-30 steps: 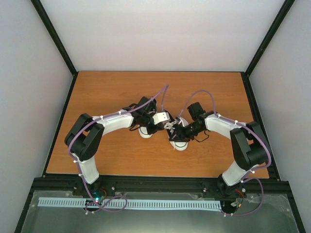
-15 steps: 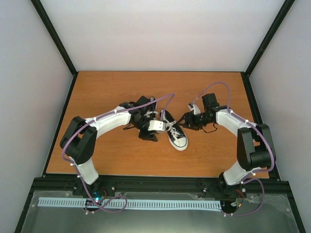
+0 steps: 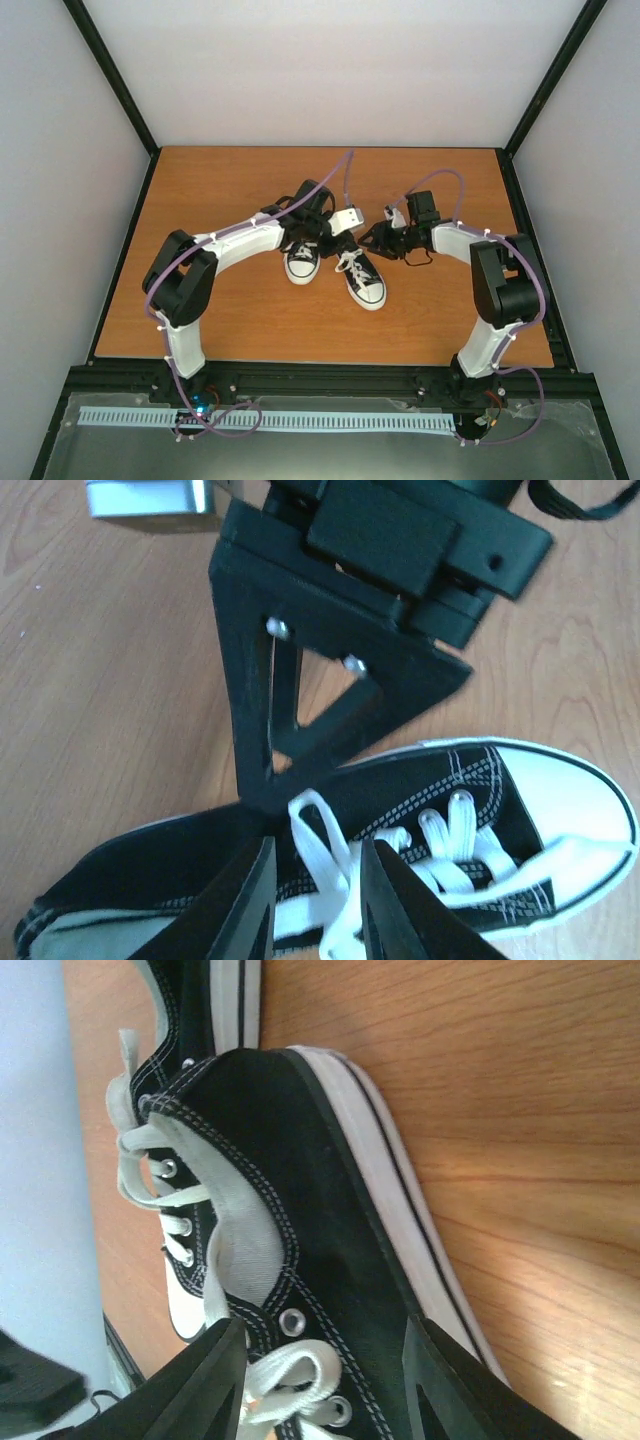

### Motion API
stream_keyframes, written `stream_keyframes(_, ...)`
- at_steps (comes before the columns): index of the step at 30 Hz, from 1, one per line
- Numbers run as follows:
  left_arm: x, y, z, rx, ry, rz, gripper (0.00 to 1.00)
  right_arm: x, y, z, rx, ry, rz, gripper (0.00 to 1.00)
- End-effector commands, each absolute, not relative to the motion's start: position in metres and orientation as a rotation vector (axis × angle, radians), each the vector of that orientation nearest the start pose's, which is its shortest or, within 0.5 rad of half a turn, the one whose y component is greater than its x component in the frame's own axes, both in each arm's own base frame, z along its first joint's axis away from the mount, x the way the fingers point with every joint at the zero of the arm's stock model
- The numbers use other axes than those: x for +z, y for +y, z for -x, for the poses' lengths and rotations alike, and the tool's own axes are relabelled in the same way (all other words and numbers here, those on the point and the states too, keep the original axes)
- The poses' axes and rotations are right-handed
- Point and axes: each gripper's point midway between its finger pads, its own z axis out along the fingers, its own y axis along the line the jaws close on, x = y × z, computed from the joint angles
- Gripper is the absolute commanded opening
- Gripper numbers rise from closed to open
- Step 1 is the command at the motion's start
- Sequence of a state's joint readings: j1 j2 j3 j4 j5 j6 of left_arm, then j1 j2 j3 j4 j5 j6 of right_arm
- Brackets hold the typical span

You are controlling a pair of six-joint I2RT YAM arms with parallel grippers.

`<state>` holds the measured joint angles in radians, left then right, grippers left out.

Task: Tie the shoes
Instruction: Tie the shoelace on the shoe.

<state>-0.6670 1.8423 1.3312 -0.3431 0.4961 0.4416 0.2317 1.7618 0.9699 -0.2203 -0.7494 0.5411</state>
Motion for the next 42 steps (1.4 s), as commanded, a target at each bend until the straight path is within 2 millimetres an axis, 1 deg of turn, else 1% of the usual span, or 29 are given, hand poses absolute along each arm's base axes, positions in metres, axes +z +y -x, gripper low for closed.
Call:
stream_keyframes(1, 0.131, -0.380, -0.341, -0.670, 1.883, -1.377, 0.26, 0.080, 0.223, -0.357, 1.316, 2.613, -0.037, 0.44)
stream_keyframes(4, 0.123, -0.381, -0.336, -0.661, 1.864, -1.412, 0.21, 0.072, 0.225, -0.350, 1.325, 2.642, -0.030, 0.40)
stream_keyframes(7, 0.109, -0.380, -0.330, -0.645, 1.861, -1.434, 0.20, 0.069, 0.227, -0.348, 1.331, 2.655, -0.026, 0.34)
stream_keyframes(9, 0.104, -0.381, -0.326, -0.640, 1.854, -1.444, 0.20, 0.070, 0.229, -0.346, 1.340, 2.656, -0.020, 0.26)
stream_keyframes(10, 0.103, -0.381, -0.325, -0.640, 1.855, -1.450, 0.20, 0.071, 0.229, -0.346, 1.345, 2.654, -0.015, 0.19)
stream_keyframes(11, 0.101, -0.381, -0.324, -0.634, 1.853, -1.456, 0.20, 0.073, 0.231, -0.345, 1.350, 2.651, -0.005, 0.14)
stream_keyframes(14, 0.094, -0.378, -0.320, -0.601, 1.851, -1.489, 0.20, 0.078, 0.231, -0.343, 1.346, 2.648, 0.013, 0.04)
stream_keyframes(16, 0.085, -0.372, -0.319, -0.564, 1.861, -1.515, 0.19, 0.082, 0.229, -0.342, 1.333, 2.647, 0.023, 0.03)
stream_keyframes(19, 0.075, -0.362, -0.316, -0.510, 1.881, -1.548, 0.12, 0.088, 0.227, -0.342, 1.311, 2.637, 0.028, 0.03)
stream_keyframes(22, 0.069, -0.356, -0.314, -0.478, 1.899, -1.570, 0.07, 0.095, 0.225, -0.342, 1.290, 2.623, 0.027, 0.03)
stream_keyframes(25, 0.070, -0.354, -0.315, -0.464, 1.904, -1.565, 0.06, 0.101, 0.226, -0.343, 1.295, 2.607, 0.031, 0.03)
stream_keyframes(30, 0.084, -0.360, -0.317, -0.497, 1.884, -1.547, 0.06, 0.104, 0.226, -0.343, 1.295, 2.607, 0.034, 0.03)
stream_keyframes(31, 0.091, -0.363, -0.316, -0.522, 1.878, -1.542, 0.10, 0.104, 0.227, -0.342, 1.299, 2.607, 0.038, 0.03)
stream_keyframes(32, 0.100, -0.367, -0.316, -0.551, 1.872, -1.532, 0.16, 0.102, 0.227, -0.341, 1.301, 2.610, 0.036, 0.03)
stream_keyframes(34, 0.118, -0.372, -0.318, -0.616, 1.883, -1.467, 0.31, 0.102, 0.230, -0.340, 1.302, 2.614, 0.044, 0.03)
stream_keyframes(37, 0.133, -0.377, -0.323, -0.690, 1.935, -1.358, 0.42, 0.103, 0.230, -0.342, 1.291, 2.608, 0.032, 0.03)
stream_keyframes(39, 0.127, -0.378, -0.322, -0.725, 1.977, -1.321, 0.45, 0.105, 0.229, -0.344, 1.283, 2.600, 0.020, 0.03)
stream_keyframes(41, 0.118, -0.376, -0.324, -0.717, 2.010, -1.280, 0.44, 0.107, 0.229, -0.345, 1.286, 2.593, 0.006, 0.03)
stream_keyframes(42, 0.115, -0.376, -0.325, -0.709, 2.016, -1.271, 0.42, 0.109, 0.230, -0.345, 1.289, 2.590, 0.006, 0.03)
